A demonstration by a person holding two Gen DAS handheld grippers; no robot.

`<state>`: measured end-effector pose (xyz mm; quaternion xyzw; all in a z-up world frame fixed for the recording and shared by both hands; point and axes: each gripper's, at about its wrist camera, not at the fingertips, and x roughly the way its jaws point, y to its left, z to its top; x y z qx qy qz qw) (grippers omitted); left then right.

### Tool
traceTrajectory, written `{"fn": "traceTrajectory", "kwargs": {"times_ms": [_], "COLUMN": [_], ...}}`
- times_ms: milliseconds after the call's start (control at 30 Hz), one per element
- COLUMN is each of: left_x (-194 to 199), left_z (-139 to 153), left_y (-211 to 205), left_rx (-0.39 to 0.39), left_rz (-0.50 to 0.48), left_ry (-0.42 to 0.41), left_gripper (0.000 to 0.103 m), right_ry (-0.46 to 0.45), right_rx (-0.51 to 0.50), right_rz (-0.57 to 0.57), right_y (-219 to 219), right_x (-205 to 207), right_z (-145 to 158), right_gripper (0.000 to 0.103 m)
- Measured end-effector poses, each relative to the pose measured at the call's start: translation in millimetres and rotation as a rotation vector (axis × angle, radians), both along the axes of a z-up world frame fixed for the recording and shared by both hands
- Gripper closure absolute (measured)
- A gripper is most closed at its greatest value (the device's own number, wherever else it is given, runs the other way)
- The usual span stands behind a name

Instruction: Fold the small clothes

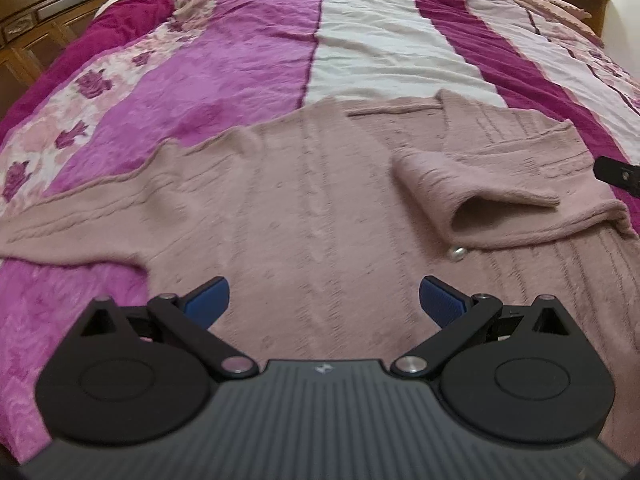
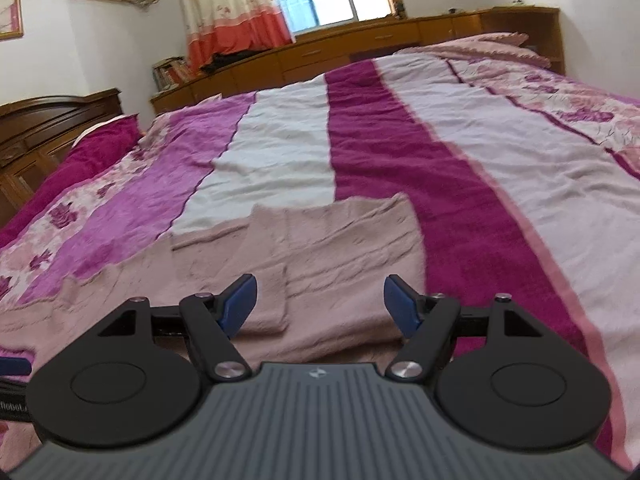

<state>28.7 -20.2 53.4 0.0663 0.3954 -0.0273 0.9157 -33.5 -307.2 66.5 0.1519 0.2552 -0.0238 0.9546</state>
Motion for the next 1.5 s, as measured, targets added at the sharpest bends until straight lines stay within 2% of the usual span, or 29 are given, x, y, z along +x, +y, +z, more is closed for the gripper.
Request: {"fn": "traceTrajectory", "kwargs": {"times_ms": [133,333,533,633,767,933,1033,1100,1167,1267,1367,1500], "left_x": [9,17,34,40,41,40,40,40,41,39,44,48], "left_z": [3,5,-8,-18,-28,-32,-33,-34,-33,-24,-9,7], "left_y": [-23,-66,-94,-105,-116,-126,-130,-131,-129,-120,-102,-73], "left_rx": [0.029,0.129,0.128,0.168,0.237,0.283,0.287,0.265,0.222,0.146,0.043,-0.053], "left_rz": [-0.052,-0.187,-0.292,-0.317,-0.362,-0.418,-0.445,-0.467,-0.47,-0.434,-0.348,-0.223], "left_ry": [-0.032,-0.126,-0.098,-0.09,-0.12,-0.163,-0.181,-0.175,-0.161,-0.19,-0.199,-0.22], "left_gripper": [0.0,0.0,0.01,0.019,0.025,0.029,0.042,0.078,0.089,0.092,0.092,0.092], "right_ry": [0.014,0.028,0.043,0.052,0.057,0.064,0.06,0.057,0.053,0.049,0.05,0.047], "right_rx": [0.005,0.005,0.046,0.045,0.066,0.091,0.082,0.086,0.09,0.09,0.09,0.087], "right_rz": [-0.027,-0.057,-0.083,-0.092,-0.106,-0.118,-0.117,-0.119,-0.118,-0.117,-0.117,-0.117], "right_y": [-5,-11,-18,-20,-24,-26,-25,-26,-27,-28,-28,-28], "right_x": [8,8,8,8,9,10,10,9,9,8,8,7], "right_z": [-9,-25,-36,-44,-49,-56,-56,-57,-58,-58,-59,-60], "right_gripper": [0.026,0.026,0.026,0.026,0.026,0.026,0.026,0.026,0.026,0.026,0.026,0.026]}}
